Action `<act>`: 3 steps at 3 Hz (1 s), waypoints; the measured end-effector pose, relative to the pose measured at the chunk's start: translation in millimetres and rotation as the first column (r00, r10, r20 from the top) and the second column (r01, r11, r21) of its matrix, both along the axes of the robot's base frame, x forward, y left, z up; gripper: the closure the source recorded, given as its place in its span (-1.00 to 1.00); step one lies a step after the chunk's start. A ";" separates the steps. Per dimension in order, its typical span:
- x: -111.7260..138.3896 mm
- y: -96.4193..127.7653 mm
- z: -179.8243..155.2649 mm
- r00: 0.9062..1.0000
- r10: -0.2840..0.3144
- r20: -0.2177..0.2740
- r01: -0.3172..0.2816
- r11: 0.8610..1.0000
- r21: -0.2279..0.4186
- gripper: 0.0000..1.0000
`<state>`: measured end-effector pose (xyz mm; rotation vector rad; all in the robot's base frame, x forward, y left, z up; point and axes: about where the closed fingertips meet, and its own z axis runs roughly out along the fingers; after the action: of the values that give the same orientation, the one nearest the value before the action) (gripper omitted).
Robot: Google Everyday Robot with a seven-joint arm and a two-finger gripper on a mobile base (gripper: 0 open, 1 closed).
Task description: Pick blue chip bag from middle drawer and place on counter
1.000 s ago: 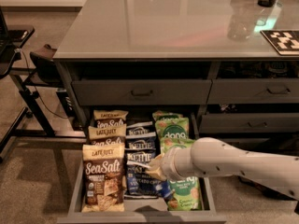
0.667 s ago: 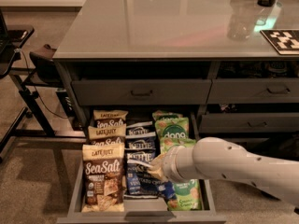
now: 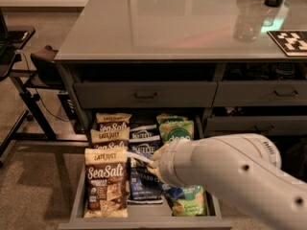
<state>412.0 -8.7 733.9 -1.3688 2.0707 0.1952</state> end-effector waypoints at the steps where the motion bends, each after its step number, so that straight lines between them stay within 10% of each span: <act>1: -4.2 2.2 27.9 0.998 0.002 0.066 0.000 1.000 -0.030 1.00; 3: 1.4 -6.3 38.5 0.999 0.020 0.030 -0.020 1.000 0.000 1.00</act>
Offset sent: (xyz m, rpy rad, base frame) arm -0.0041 0.0021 0.0279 -0.0299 -0.0658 0.0003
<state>413.4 -15.0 772.4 -1.3846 2.0333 0.1825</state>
